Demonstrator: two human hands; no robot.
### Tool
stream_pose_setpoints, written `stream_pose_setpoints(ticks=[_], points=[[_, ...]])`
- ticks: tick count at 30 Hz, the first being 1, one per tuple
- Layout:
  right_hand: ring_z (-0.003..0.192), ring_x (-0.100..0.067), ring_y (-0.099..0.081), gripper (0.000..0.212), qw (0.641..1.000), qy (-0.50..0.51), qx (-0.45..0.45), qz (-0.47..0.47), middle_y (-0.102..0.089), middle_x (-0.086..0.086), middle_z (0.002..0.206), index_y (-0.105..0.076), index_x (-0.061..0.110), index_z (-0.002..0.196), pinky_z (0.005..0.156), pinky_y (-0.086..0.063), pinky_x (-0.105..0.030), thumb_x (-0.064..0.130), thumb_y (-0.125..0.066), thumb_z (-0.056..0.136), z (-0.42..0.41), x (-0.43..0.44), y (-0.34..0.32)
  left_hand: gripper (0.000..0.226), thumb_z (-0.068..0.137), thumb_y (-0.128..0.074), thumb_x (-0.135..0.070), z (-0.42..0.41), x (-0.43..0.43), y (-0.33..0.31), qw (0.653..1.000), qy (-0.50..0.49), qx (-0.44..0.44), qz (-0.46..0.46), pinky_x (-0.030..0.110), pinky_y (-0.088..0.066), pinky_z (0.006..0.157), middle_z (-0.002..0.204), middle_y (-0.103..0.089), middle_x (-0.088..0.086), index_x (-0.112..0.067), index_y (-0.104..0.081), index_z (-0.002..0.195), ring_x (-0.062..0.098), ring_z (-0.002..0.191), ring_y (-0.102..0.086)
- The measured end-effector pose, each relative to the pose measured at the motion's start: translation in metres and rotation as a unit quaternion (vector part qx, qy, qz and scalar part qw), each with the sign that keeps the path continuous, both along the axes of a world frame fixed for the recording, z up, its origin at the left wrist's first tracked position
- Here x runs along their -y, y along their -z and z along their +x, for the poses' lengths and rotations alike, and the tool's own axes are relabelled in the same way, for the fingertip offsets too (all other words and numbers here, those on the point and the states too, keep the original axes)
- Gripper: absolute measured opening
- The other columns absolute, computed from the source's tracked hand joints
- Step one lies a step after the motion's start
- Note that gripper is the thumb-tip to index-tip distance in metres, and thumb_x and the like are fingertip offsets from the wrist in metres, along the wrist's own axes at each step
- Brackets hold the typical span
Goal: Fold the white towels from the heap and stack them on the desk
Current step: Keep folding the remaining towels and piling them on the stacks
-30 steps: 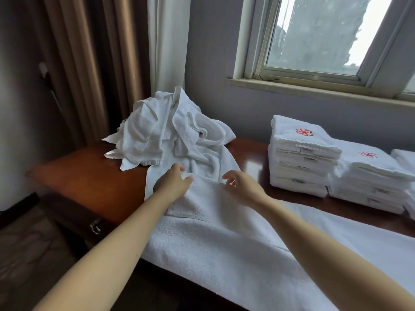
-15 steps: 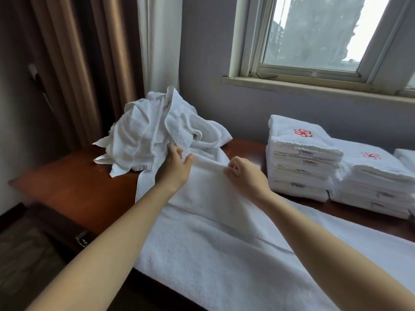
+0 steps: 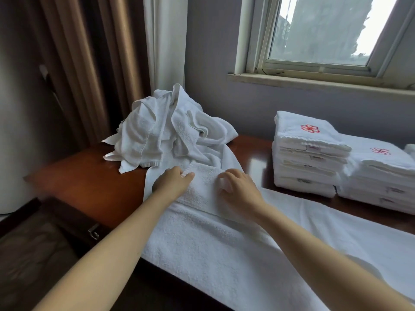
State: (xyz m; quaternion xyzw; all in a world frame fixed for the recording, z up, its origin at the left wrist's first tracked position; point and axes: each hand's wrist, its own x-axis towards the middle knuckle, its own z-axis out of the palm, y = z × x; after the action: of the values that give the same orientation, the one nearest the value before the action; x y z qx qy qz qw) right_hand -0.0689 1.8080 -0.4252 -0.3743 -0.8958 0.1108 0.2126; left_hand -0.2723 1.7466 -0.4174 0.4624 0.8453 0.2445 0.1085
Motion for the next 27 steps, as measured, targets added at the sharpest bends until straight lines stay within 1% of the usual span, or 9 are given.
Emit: stream_pose_setpoints(ticks=[3,5,7,9,12,16,19,23,27], points=[[0.128,-0.015,-0.042,0.034,1.000,-0.018,-0.007,-0.006,-0.051,0.007,0.134,-0.058,0.026,0.125,0.111,-0.025,-0.038,0.023,-0.053,0.091,0.002,0.006,-0.001,0.018,0.101,-0.044,-0.037,0.004,0.001,-0.001,0.997,0.007,-0.008,0.079,0.034,-0.040,0.065,0.104,-0.063,0.005,-0.019,-0.050,0.099,0.023,0.083,-0.055],[0.133,-0.014,-0.040,0.038,1.000,-0.016,0.002,-0.022,-0.049,0.006,0.140,-0.055,0.025,0.132,0.115,-0.023,-0.045,0.025,-0.052,0.094,0.005,0.008,-0.002,0.018,0.104,-0.041,-0.032,0.003,0.002,-0.001,0.995,0.000,-0.026,0.094,0.034,-0.037,0.066,0.110,-0.062,0.006,-0.017,-0.050,0.106,0.022,0.083,-0.052],[0.135,-0.015,-0.038,0.040,0.999,-0.001,0.012,-0.041,-0.045,0.006,0.145,-0.051,0.025,0.137,0.117,-0.020,-0.047,0.028,-0.051,0.097,0.011,0.010,-0.004,0.022,0.104,-0.040,-0.028,0.001,0.004,0.000,0.994,-0.012,-0.070,0.082,0.036,-0.038,0.069,0.123,-0.056,0.008,-0.015,-0.050,0.119,0.026,0.091,-0.054],[0.136,-0.016,-0.038,0.040,0.999,0.009,0.011,-0.053,-0.045,0.005,0.146,-0.051,0.024,0.138,0.119,-0.019,-0.046,0.029,-0.051,0.098,0.020,0.013,-0.006,0.032,0.102,-0.045,-0.026,0.005,0.006,0.001,0.988,-0.015,-0.127,0.087,0.041,-0.043,0.082,0.134,-0.050,0.010,-0.015,-0.047,0.132,0.030,0.111,-0.054],[0.133,-0.018,-0.041,0.038,0.997,0.033,-0.007,-0.065,-0.049,0.005,0.143,-0.053,0.024,0.136,0.114,-0.028,-0.041,0.028,-0.050,0.099,0.041,0.017,-0.011,0.037,0.097,-0.054,-0.024,0.029,0.006,-0.004,0.974,0.060,-0.140,0.168,0.039,-0.037,0.099,0.135,-0.052,0.006,-0.017,-0.052,0.133,0.027,0.124,-0.048],[0.124,-0.020,-0.050,0.033,0.995,0.077,-0.008,-0.069,-0.057,0.008,0.134,-0.059,0.027,0.128,0.102,-0.041,-0.038,0.029,-0.053,0.096,0.086,0.023,-0.021,0.028,0.089,-0.065,-0.025,0.081,0.018,-0.005,0.945,0.278,-0.038,0.170,0.029,-0.041,0.099,0.122,-0.060,-0.009,-0.026,-0.064,0.117,0.011,0.118,-0.052],[0.117,-0.011,-0.055,0.033,0.992,0.089,0.016,-0.093,-0.061,0.012,0.126,-0.063,0.032,0.121,0.097,-0.046,-0.034,0.034,-0.062,0.088,0.125,0.030,-0.028,0.035,0.081,-0.070,-0.026,0.113,0.029,0.005,0.914,0.386,-0.040,0.117,0.023,-0.041,0.097,0.120,-0.059,-0.014,-0.031,-0.065,0.115,0.003,0.114,-0.051],[0.106,-0.006,-0.055,0.037,0.986,0.067,0.105,-0.113,-0.058,0.020,0.113,-0.064,0.039,0.111,0.088,-0.048,-0.027,0.043,-0.069,0.074,0.159,0.049,-0.028,0.036,0.079,-0.066,-0.025,0.126,0.030,0.006,0.908,0.400,-0.089,0.090,0.024,-0.047,0.088,0.117,-0.058,-0.017,-0.032,-0.067,0.113,0.001,0.107,-0.054],[0.101,-0.008,-0.055,0.033,0.988,0.066,0.109,-0.088,-0.059,0.018,0.111,-0.065,0.036,0.105,0.085,-0.051,-0.031,0.041,-0.072,0.073,0.164,0.062,-0.028,0.023,0.085,-0.064,-0.026,0.123,0.031,0.006,0.898,0.401,-0.149,0.100,0.027,-0.051,0.077,0.111,-0.063,-0.017,-0.031,-0.073,0.105,0.007,0.093,-0.062]])
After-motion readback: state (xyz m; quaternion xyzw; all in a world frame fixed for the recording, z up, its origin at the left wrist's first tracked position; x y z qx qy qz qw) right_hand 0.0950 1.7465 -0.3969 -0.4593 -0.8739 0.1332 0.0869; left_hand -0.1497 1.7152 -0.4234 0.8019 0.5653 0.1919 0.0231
